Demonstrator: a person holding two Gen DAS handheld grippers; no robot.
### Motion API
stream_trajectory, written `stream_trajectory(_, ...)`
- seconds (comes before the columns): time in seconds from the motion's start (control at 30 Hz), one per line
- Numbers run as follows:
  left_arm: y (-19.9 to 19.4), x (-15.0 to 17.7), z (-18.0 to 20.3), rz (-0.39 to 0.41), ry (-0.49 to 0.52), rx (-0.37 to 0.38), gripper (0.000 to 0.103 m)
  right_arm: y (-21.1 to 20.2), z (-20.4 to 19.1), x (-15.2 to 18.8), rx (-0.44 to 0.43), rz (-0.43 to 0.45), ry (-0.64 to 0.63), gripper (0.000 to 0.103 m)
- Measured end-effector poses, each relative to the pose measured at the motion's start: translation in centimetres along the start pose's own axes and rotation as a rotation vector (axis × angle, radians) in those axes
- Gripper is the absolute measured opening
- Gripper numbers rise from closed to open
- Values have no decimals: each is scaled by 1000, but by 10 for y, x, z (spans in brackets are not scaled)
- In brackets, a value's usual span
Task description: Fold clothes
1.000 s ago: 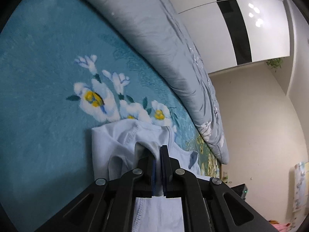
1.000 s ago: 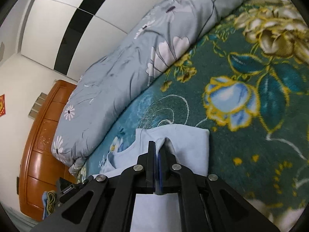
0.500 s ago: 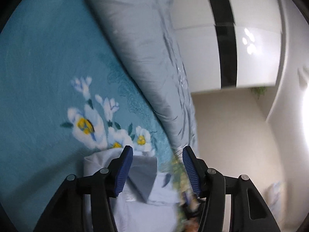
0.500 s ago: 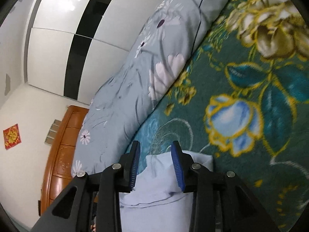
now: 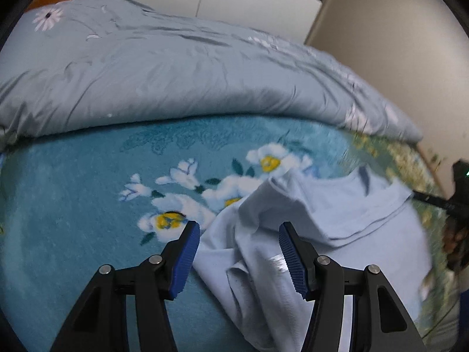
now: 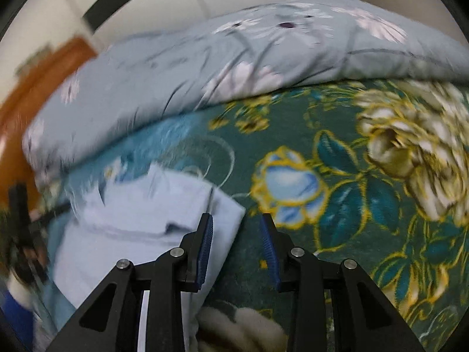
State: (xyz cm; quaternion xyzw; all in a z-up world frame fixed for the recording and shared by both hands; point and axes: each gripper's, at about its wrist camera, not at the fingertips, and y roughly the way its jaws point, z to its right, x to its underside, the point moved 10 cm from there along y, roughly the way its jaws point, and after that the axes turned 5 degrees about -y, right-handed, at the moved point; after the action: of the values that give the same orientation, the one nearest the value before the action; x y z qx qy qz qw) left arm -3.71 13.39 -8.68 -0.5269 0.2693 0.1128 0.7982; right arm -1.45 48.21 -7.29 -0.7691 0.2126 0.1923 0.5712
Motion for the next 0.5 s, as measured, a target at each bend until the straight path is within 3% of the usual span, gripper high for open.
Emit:
stream_trajectory(0.17,9,-7,15,17,33,23,58,12,-22,5,-16,-31,-101,35)
stream_trajectory(0.33,15,-9,26,3,72,43,48,15,-32,2,-78,-33,-89,35)
stream_trajectory(0.5,19,-6,27,-4,88,43,45,10,-40,3,-126,-15,-74,37)
